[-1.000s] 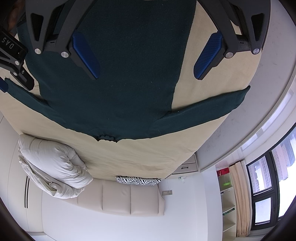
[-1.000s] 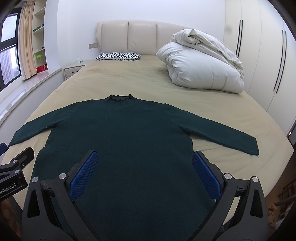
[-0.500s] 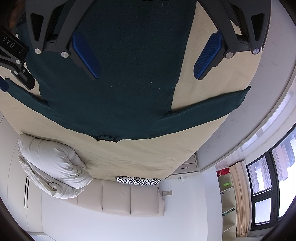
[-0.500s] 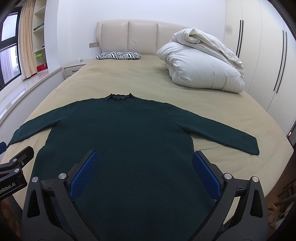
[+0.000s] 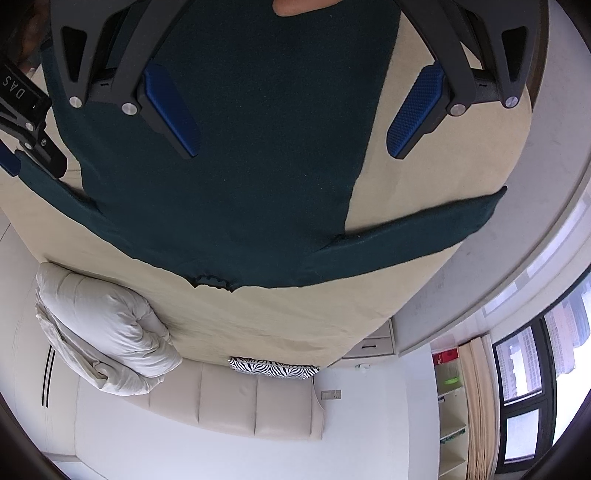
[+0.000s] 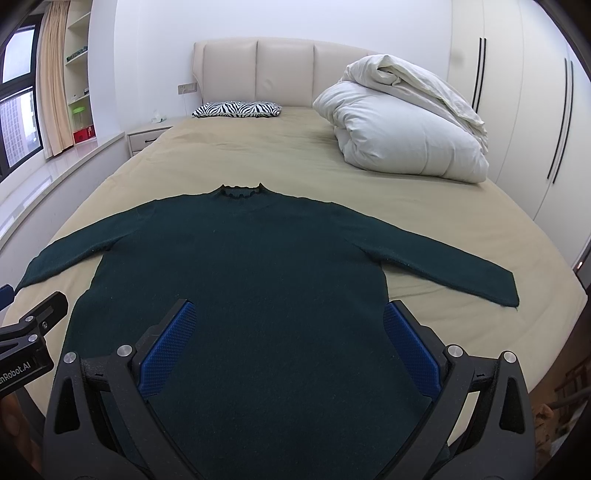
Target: Fold small clothes
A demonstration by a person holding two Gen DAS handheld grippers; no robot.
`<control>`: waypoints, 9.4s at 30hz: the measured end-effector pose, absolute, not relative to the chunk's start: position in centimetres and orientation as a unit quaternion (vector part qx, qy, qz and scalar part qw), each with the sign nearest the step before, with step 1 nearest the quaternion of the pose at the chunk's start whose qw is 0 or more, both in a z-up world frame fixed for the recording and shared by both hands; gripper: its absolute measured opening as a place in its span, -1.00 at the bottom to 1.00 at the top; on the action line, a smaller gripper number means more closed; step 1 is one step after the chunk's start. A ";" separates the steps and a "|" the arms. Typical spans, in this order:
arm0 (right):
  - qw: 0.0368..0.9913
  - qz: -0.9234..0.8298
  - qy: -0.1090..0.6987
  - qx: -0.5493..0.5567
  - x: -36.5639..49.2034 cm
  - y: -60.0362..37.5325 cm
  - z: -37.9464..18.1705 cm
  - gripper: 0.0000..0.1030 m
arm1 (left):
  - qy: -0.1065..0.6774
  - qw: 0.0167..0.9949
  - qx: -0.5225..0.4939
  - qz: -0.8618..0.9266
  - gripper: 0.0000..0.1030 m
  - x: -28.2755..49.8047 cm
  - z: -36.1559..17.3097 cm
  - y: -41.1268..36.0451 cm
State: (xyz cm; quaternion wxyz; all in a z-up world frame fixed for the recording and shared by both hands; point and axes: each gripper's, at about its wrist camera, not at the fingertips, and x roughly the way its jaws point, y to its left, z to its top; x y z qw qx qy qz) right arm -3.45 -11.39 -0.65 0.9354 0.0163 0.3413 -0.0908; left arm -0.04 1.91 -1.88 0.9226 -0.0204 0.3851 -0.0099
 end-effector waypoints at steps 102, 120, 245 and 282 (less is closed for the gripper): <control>0.786 0.046 0.342 0.512 9.2 -38.2 -16.1 0.60 | 0.468 0.863 -0.112 -0.153 -0.83 27.3 -9.4 -2.6; 0.761 -0.017 0.321 0.564 8.7 -41.0 -16.9 0.45 | 0.479 0.852 -0.146 -0.150 -0.82 27.4 -12.6 -0.7; 0.847 0.001 0.334 0.413 -4.0 -33.6 -13.3 0.43 | 0.326 0.917 0.201 -0.109 -0.67 18.0 -9.8 -12.1; 0.858 0.110 0.477 0.159 21.1 -19.1 -12.8 -0.86 | 0.380 0.909 -0.167 -0.033 0.47 14.1 -9.0 15.4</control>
